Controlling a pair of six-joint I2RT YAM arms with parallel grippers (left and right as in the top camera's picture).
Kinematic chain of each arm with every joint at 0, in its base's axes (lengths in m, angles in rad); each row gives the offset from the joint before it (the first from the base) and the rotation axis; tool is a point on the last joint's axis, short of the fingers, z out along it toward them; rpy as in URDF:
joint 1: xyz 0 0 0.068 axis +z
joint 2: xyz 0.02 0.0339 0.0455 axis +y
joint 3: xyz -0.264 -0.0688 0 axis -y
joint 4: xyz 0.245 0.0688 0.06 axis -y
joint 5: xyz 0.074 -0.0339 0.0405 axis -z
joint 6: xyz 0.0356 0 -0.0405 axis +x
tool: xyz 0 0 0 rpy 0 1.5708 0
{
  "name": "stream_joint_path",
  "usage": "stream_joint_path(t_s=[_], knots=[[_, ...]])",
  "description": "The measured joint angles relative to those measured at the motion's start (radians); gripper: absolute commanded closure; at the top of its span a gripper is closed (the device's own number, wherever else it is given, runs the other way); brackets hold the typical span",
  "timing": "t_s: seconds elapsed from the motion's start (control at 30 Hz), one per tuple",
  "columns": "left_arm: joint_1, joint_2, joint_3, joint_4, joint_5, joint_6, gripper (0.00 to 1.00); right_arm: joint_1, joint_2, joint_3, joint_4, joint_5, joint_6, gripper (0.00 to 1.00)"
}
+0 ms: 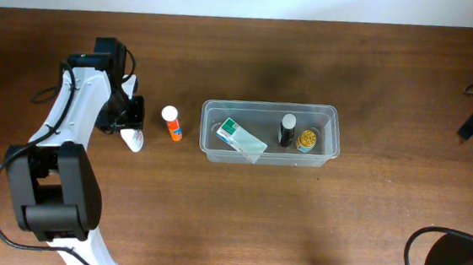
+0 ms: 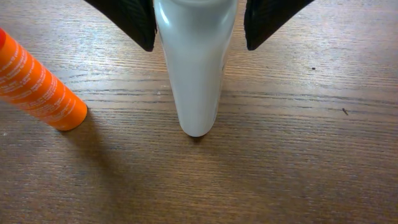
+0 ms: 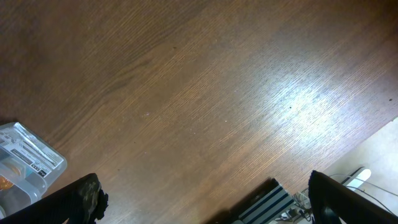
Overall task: Pack container
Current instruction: 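Lower left gripper and close it on the white tube bottle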
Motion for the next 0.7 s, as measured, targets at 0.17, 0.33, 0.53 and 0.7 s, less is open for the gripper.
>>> stream_joint_path(t_s=[0.17, 0.33, 0.53, 0.7], knots=[[0.000, 0.000, 0.000, 0.000, 0.000, 0.000, 0.57, 0.000, 0.000, 0.000, 0.000, 0.000, 0.000, 0.02], [0.000, 0.000, 0.000, -0.015, 0.001, 0.000, 0.57, 0.000, 0.000, 0.000, 0.000, 0.000, 0.000, 0.02], [0.000, 0.000, 0.000, -0.031, 0.004, 0.000, 0.57, 0.000, 0.000, 0.000, 0.000, 0.000, 0.000, 0.02], [0.000, 0.000, 0.000, -0.045, 0.005, -0.002, 0.67, 0.000, 0.000, 0.000, 0.000, 0.000, 0.000, 0.02]])
